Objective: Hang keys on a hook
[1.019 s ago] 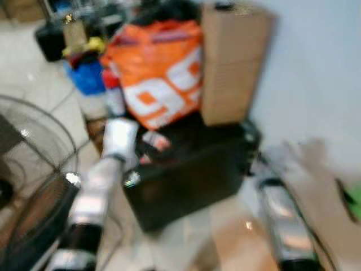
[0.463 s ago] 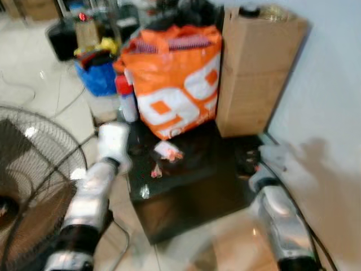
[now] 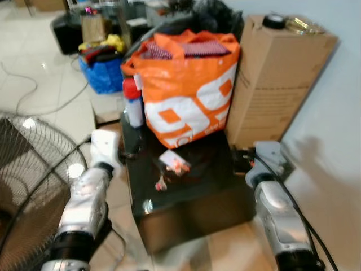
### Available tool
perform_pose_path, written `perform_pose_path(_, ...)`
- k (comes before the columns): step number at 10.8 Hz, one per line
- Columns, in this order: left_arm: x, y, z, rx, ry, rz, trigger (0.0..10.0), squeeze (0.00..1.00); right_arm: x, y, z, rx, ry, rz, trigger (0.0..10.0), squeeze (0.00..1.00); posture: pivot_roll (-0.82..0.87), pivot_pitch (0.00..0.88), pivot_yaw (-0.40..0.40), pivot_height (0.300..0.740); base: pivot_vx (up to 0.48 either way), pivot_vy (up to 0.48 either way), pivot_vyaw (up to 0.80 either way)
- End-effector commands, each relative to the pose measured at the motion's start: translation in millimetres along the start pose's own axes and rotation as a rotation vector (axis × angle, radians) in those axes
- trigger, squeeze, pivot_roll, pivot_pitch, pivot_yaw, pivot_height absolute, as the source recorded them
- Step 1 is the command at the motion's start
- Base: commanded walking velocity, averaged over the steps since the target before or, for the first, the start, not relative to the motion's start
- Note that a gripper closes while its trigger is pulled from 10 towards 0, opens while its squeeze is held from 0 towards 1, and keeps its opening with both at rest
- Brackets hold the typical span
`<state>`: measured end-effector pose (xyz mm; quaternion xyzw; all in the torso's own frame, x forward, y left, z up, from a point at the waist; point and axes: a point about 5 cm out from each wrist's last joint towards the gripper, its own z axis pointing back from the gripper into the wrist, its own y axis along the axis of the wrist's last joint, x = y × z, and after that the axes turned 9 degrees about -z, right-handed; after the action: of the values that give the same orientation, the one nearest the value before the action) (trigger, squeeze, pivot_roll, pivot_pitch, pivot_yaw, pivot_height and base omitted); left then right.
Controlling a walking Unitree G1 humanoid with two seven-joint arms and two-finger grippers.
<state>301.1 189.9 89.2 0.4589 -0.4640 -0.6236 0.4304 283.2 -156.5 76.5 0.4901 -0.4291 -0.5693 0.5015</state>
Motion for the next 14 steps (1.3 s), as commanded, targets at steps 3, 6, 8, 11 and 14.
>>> perform_pose_path(3, 8.4, 5.5, -2.6, 0.014, -0.034, 0.001, 10.0, 0.65, 10.4, -3.7, 0.5, -0.011, -0.027, 0.017, 10.0, 1.0, -0.01, 0.0, -0.002, 0.74, 0.33, 0.0, 0.0)
perform_pose_path(6, 9.8, 6.4, -4.5, 0.004, -0.061, -0.039, 10.0, 0.65, 12.5, -5.0, 1.8, -0.014, -0.036, 0.018, 10.0, 1.0, -0.02, 0.0, 0.012, 0.74, 0.08, 0.0, 0.0)
perform_pose_path(8, 11.4, 6.7, -3.8, 0.013, -0.073, -0.054, 10.0, 0.64, 10.1, -5.8, 2.8, -0.025, 0.008, 0.049, 10.0, 1.0, -0.03, 0.0, 0.018, 0.74, 0.157, 0.0, 0.4)
perform_pose_path(11, 14.2, 5.4, -2.7, 0.01, -0.079, -0.053, 10.0, 0.64, 15.9, -6.0, 2.7, -0.029, -0.014, 0.047, 10.0, 1.0, -0.03, 0.0, 0.008, 0.74, 0.333, 0.0, 0.27)
perform_pose_path(14, 13.5, 4.9, -2.2, 0.009, -0.08, -0.086, 10.0, 0.64, 15.3, -6.2, 1.8, -0.034, -0.013, 0.051, 10.0, 1.0, -0.04, 0.0, 0.009, 0.74, 0.391, 0.0, 0.0)
